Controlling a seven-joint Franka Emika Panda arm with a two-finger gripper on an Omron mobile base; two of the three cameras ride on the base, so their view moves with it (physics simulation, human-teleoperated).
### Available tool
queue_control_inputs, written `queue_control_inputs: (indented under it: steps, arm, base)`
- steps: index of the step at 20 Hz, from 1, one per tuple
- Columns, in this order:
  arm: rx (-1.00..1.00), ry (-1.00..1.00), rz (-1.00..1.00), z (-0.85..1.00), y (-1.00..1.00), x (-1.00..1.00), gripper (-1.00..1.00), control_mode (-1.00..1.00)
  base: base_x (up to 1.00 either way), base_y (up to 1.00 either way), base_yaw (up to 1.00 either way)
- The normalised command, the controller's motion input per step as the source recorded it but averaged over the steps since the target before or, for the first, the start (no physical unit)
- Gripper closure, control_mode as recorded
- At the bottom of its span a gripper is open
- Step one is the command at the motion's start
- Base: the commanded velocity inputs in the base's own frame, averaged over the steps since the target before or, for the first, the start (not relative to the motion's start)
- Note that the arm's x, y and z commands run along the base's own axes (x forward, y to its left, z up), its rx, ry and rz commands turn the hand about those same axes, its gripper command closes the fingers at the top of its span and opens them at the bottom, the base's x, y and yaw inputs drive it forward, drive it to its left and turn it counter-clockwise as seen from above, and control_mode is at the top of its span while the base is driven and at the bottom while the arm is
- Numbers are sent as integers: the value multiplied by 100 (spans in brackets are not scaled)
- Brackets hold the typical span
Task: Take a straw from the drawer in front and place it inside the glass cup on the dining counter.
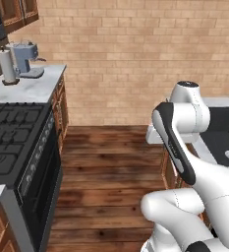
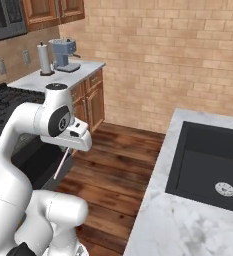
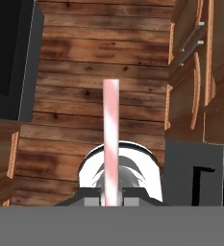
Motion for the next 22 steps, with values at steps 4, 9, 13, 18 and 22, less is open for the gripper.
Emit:
queue_control_inputs:
  steps: [4,9,13,18,22]
  arm:
    - [0,0,0,0,0,0,100,100]
    - [0,0,0,0,0,0,100,100]
    - [0,0,0,0,0,0,100,100]
    - [0,0,0,0,0,0,100,100]
    - [0,0,0,0,0,0,100,100]
  base:
    - [73,0,-4]
    - [73,0,-4]
    - [68,0,-5]
    - [65,1,-5]
    - [58,4,-6]
